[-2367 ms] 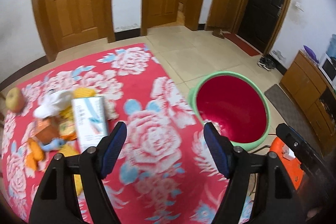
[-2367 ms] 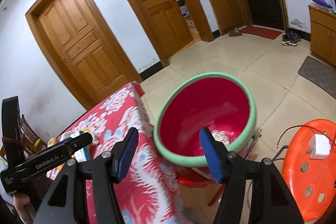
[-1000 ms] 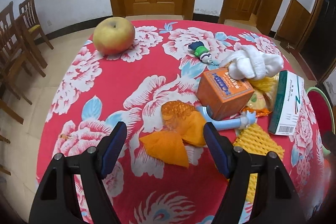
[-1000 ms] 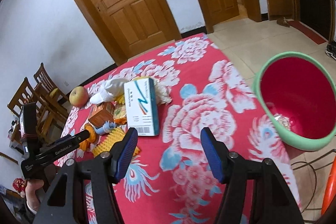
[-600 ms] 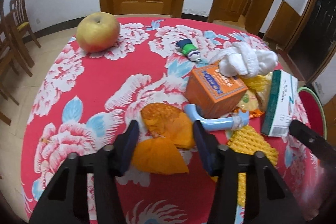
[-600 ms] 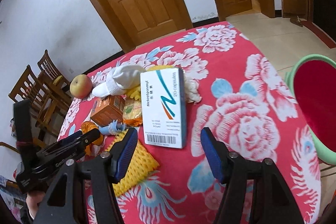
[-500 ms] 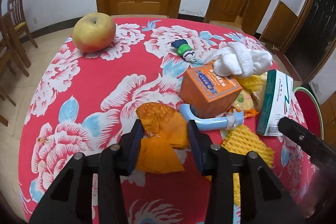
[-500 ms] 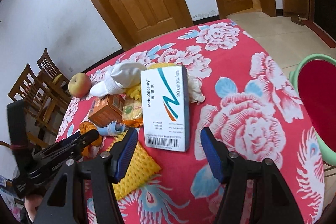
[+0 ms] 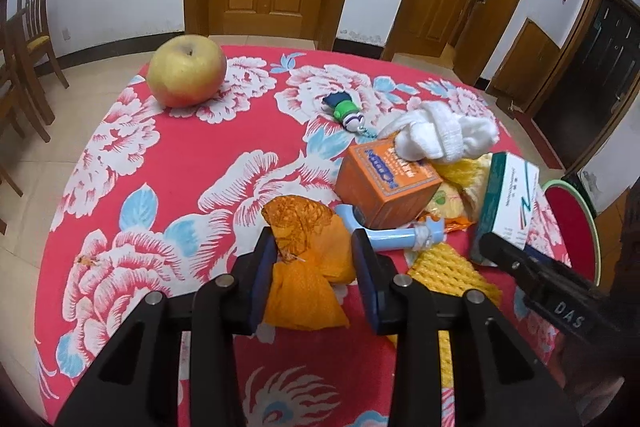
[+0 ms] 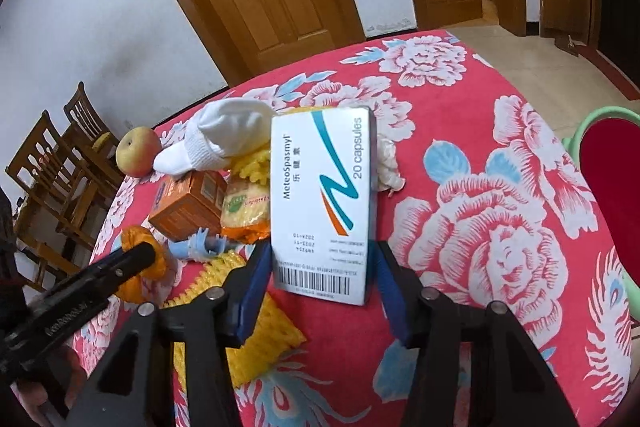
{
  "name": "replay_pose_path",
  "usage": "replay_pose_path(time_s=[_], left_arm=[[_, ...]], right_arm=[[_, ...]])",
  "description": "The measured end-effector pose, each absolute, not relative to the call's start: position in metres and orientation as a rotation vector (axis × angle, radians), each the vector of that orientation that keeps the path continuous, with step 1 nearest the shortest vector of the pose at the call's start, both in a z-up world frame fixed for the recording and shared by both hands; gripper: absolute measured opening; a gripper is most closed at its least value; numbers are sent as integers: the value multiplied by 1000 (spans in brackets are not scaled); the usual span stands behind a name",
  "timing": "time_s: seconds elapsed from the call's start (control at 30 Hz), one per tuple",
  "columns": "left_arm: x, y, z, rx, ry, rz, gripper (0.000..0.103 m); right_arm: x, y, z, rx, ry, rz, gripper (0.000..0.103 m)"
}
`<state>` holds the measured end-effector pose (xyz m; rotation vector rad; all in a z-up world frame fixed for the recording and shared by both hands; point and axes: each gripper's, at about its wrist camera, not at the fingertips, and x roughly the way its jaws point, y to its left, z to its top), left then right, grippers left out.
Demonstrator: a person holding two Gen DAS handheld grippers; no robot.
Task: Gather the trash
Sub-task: 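Grasp the orange cloth with the left tool while the right tool grasps the white medicine box, then carry both items to the bucket and open the right tool to drop the box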
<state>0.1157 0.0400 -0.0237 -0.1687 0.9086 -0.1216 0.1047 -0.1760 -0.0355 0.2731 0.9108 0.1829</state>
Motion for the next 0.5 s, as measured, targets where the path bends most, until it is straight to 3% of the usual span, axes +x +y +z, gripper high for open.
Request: replay_pose_path(time_s=[0.5], left_arm=[[84, 18, 9, -163, 858, -174, 38]], right_arm=[[60, -197, 2, 321, 810, 211, 54]])
